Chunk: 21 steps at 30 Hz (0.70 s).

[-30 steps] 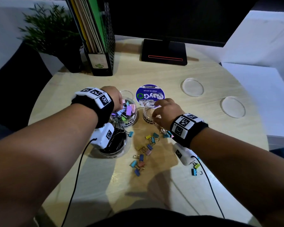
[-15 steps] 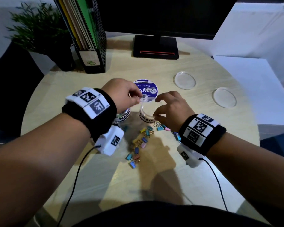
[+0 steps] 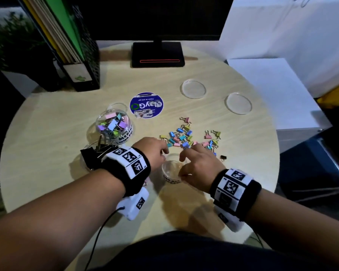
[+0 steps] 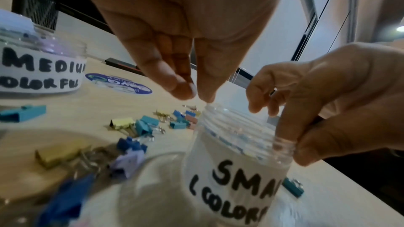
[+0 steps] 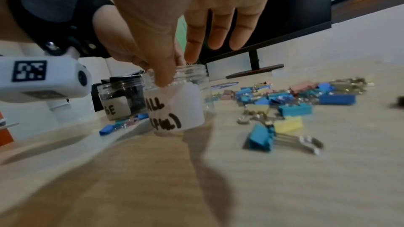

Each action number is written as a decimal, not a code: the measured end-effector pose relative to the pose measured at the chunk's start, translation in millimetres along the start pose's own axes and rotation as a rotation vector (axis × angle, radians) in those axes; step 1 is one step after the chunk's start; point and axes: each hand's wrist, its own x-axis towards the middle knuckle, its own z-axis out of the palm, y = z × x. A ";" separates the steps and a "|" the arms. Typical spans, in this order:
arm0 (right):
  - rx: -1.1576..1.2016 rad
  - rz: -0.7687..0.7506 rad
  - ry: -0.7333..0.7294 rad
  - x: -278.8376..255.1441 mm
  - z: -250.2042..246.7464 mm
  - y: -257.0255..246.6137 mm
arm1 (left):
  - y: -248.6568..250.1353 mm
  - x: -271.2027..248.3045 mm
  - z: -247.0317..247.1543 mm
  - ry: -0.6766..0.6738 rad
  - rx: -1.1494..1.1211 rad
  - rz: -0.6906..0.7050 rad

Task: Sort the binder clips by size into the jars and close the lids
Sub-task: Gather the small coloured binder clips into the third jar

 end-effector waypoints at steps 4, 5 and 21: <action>0.076 0.138 -0.085 -7.6 -5.7 7.0 | 0.6 -2.3 6.3 -0.007 -0.016 -0.007; 0.150 0.229 -0.086 -9.8 -9.6 12.4 | -0.2 -4.4 7.0 0.003 -0.026 -0.009; 0.047 0.446 -0.328 -33.6 12.0 27.0 | -30.3 -46.1 51.0 -0.117 0.133 -0.134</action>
